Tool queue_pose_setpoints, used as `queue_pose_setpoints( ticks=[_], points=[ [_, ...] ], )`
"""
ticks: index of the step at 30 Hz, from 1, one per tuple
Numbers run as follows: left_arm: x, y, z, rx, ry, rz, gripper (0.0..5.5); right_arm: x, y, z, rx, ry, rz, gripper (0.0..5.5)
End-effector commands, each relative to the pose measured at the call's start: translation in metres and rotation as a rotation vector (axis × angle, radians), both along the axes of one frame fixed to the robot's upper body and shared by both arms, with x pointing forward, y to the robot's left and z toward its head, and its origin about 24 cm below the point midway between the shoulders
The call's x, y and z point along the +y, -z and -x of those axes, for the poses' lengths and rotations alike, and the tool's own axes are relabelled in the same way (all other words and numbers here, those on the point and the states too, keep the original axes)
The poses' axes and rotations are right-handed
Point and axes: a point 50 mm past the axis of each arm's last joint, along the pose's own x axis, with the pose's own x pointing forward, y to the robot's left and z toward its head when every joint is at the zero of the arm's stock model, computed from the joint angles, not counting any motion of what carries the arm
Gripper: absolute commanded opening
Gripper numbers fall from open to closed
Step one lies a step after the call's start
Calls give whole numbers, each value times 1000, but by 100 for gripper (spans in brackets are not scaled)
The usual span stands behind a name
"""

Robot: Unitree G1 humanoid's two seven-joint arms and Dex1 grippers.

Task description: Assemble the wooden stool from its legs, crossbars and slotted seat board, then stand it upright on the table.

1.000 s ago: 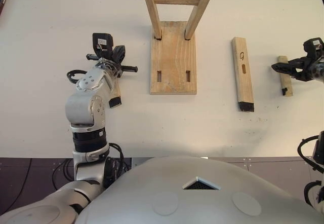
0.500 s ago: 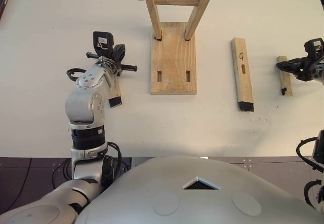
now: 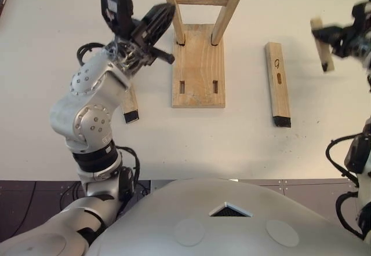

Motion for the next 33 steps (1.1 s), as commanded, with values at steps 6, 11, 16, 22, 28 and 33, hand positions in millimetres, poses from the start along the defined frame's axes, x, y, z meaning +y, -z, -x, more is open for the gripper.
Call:
queue_pose_setpoints(
  ticks=[6, 11, 16, 22, 28, 33],
  points=[
    [-48, -79, -30, -217, 24, 46, 167, 78, -132, 37, -684, -385, 41, 128],
    [-46, -108, -38, -281, -24, 159, 230, 110, -146, 39, -909, -383, 115, 128],
    [-54, -120, -34, -269, 89, 349, 232, 142, -129, 34, -983, -400, 173, 128],
    [-62, -115, -32, -254, 163, 372, 232, 161, -118, 35, -966, -465, 78, 128],
    [-64, -106, -31, -226, 182, 356, 139, 167, -119, 40, -938, -517, -28, 128],
    [-62, -103, -29, -215, 169, 351, 69, 166, -118, 39, -918, -518, -41, 128]
  ],
)
